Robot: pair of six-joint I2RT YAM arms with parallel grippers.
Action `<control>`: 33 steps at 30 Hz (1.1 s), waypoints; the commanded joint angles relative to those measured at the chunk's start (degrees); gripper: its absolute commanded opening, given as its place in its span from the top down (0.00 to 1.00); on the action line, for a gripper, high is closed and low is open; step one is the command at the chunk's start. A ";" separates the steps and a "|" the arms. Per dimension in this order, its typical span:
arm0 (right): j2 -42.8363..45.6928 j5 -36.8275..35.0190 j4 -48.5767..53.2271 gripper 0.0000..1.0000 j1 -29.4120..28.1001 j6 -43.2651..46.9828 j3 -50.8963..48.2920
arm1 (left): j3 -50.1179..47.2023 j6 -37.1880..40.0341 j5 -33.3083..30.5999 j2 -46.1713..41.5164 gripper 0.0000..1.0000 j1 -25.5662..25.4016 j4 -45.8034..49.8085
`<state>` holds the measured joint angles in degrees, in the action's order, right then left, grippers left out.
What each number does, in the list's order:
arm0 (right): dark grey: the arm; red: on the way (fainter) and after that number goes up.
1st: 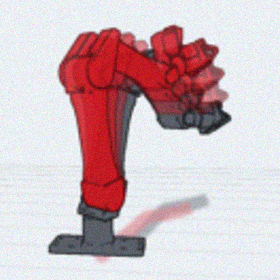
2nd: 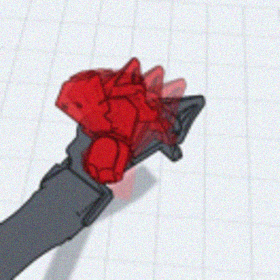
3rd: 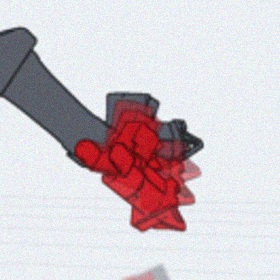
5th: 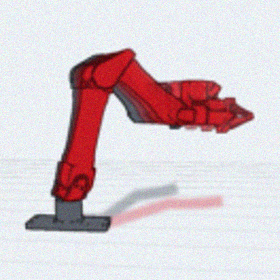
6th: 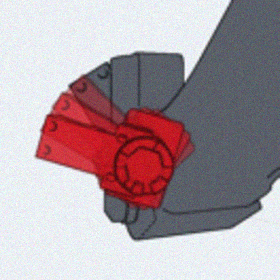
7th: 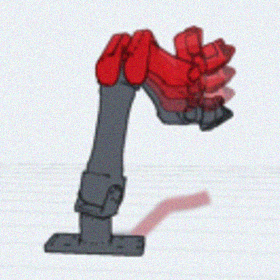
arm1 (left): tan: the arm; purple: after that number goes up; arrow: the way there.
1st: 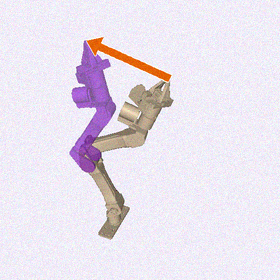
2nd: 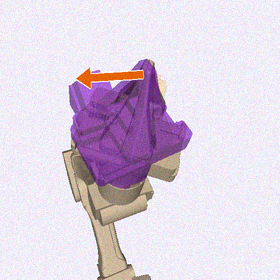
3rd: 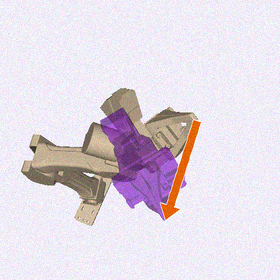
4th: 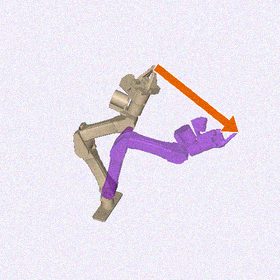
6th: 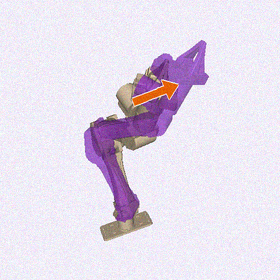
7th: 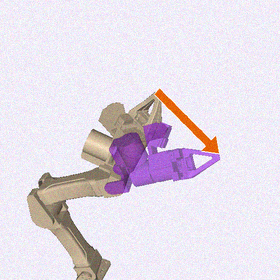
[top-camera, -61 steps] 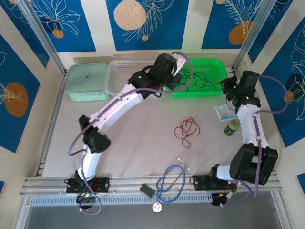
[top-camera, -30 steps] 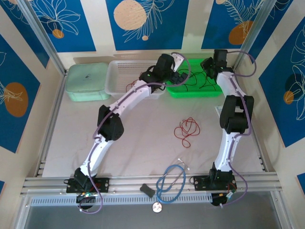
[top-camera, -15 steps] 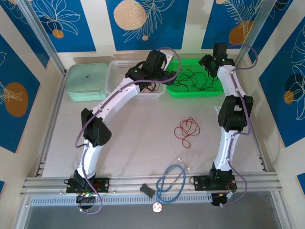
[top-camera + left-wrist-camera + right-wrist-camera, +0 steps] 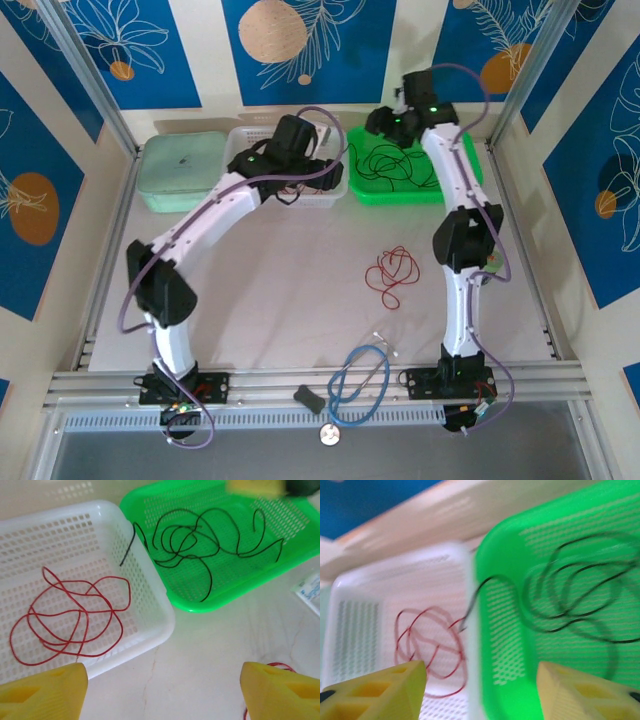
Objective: Untangle the cables
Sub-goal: Move the cable into the container.
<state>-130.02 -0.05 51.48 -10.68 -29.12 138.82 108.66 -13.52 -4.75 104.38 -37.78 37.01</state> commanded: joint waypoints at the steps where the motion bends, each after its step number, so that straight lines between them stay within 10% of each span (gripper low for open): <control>1: -4.56 6.66 0.50 0.43 -2.06 -1.55 1.64 | -3.75 -0.79 -0.72 -7.29 0.20 1.33 -2.36; 33: -10.21 8.65 -35.19 0.50 -0.11 -26.40 -14.12 | -15.62 0.12 2.20 -17.72 0.24 4.84 -4.91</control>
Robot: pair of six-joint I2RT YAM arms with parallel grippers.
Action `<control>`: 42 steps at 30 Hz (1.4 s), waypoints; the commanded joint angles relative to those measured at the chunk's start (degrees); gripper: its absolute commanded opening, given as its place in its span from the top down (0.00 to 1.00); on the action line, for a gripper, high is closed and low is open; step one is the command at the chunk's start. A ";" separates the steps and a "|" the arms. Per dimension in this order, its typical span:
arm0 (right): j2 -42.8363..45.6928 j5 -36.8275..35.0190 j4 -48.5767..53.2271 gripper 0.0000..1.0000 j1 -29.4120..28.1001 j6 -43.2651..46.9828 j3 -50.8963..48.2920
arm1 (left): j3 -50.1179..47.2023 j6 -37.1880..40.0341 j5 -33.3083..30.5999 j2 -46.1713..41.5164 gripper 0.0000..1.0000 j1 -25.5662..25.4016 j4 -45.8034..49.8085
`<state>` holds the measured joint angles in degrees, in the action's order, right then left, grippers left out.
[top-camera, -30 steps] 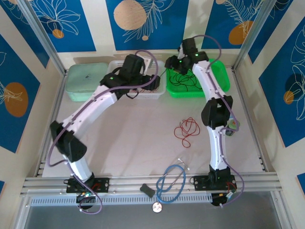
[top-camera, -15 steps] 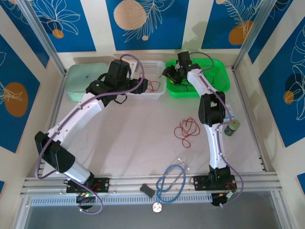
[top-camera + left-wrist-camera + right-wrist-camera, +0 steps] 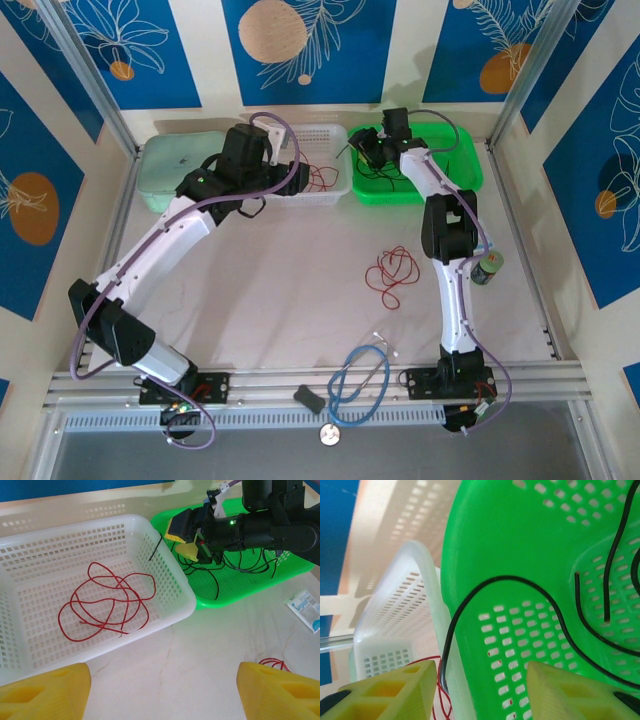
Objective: Untangle the cables
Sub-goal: Move the cable into the container.
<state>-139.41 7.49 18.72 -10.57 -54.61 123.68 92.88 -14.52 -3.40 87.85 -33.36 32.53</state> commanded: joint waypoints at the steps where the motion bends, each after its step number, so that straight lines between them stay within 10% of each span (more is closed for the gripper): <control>1: -1.09 0.76 -2.02 0.50 -0.24 -0.89 1.85 | 0.21 1.12 0.85 -1.19 0.24 0.41 -0.37; 16: -8.94 0.35 5.78 0.59 -1.46 -3.26 13.92 | 0.54 2.31 0.25 -1.05 0.25 0.50 0.49; 26: -9.13 -0.62 5.54 1.00 -1.51 -4.34 14.06 | -0.15 2.65 -0.51 -1.72 0.25 0.49 0.42; 42: 5.63 -3.63 -3.58 1.00 1.20 -3.21 -4.54 | -3.88 3.28 -2.91 -6.32 0.25 0.69 1.39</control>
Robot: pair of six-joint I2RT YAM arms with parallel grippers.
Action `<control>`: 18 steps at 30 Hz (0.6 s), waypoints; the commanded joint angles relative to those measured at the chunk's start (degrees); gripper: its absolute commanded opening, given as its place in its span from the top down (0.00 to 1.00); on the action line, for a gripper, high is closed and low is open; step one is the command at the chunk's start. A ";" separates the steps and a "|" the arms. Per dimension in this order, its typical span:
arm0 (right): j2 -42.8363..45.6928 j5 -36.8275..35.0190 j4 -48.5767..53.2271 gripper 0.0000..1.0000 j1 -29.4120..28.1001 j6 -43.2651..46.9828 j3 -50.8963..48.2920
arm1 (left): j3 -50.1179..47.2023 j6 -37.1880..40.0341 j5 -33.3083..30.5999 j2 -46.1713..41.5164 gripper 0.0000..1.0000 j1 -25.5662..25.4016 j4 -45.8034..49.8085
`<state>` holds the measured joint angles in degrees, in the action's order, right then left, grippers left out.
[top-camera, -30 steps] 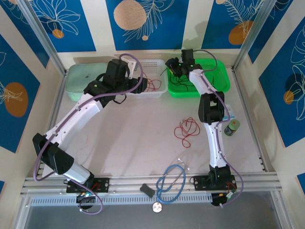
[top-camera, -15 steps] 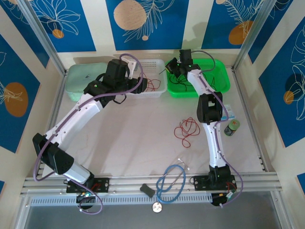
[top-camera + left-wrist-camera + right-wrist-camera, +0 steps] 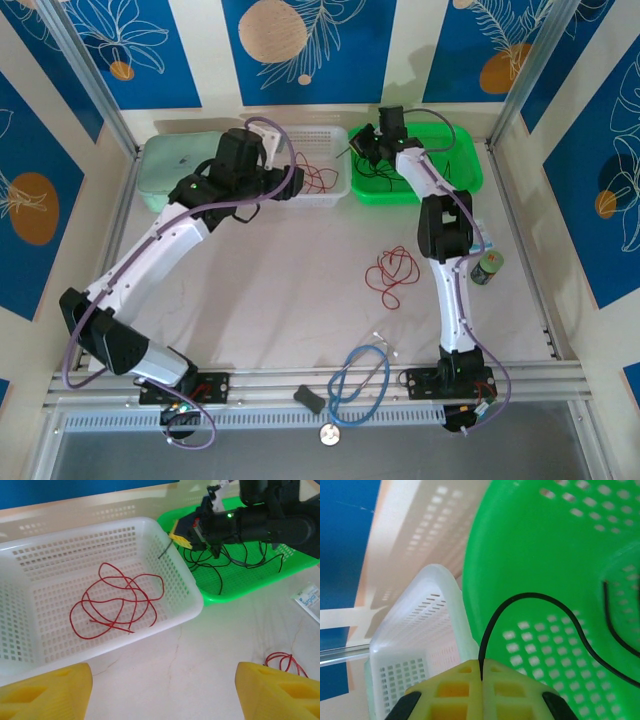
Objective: Untangle the cables
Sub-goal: Move the cable into the container.
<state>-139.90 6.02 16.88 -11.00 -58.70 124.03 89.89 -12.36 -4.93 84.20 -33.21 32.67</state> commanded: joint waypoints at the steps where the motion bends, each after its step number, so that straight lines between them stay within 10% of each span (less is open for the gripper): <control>1: 7.84 -2.42 -2.66 1.00 2.03 1.15 -7.20 | -1.08 1.18 -1.44 -3.01 0.25 0.52 1.34; 10: 16.52 -1.92 -6.27 1.00 5.71 3.83 -21.10 | -2.15 1.46 -2.46 -5.34 0.26 0.52 1.69; 18: 12.53 -19.00 14.94 1.00 7.19 15.41 -13.37 | -3.89 0.89 -2.32 -7.73 0.26 0.52 2.41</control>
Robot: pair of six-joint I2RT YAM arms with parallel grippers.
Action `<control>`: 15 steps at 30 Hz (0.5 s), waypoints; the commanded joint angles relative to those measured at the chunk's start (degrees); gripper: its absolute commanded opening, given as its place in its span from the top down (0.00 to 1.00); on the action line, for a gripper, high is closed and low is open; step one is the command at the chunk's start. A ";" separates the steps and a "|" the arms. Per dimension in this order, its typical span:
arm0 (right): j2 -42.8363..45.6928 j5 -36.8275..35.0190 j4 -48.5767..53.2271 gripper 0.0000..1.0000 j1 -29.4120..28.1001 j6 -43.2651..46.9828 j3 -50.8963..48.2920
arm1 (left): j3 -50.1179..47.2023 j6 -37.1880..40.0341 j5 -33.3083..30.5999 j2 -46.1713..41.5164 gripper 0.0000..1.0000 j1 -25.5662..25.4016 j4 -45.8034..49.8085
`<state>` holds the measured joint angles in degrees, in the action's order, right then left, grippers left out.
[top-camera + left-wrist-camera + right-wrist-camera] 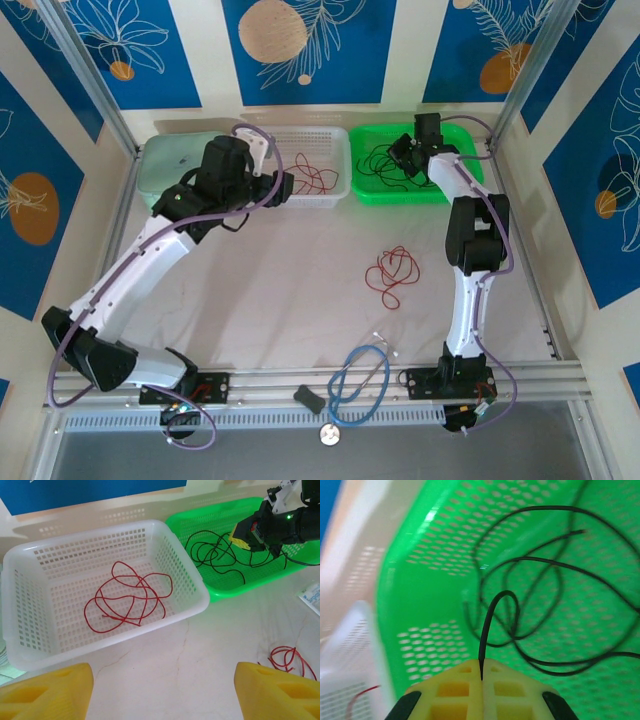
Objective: Untangle the cables
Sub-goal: Move the cable into the container, then untie the cable from multiple cables.
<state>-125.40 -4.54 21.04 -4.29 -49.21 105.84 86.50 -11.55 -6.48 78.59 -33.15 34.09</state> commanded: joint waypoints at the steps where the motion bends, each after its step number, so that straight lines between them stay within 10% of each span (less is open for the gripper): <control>1: -3.24 -9.12 13.22 0.96 1.05 6.28 6.60 | -0.67 -0.01 -0.82 -2.43 0.26 0.45 1.08; 7: -4.06 -6.72 16.84 0.57 3.25 7.39 9.67 | -1.51 -0.74 -1.08 -4.05 0.24 0.45 1.59; 15: 0.60 -8.24 20.67 0.53 3.93 10.34 11.81 | -2.23 -1.72 -0.22 -5.16 0.24 0.45 1.71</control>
<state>-129.25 -11.68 38.24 -0.25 -40.93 115.61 85.43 -12.14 -6.66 74.83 -33.15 35.20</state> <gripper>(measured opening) 0.470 0.758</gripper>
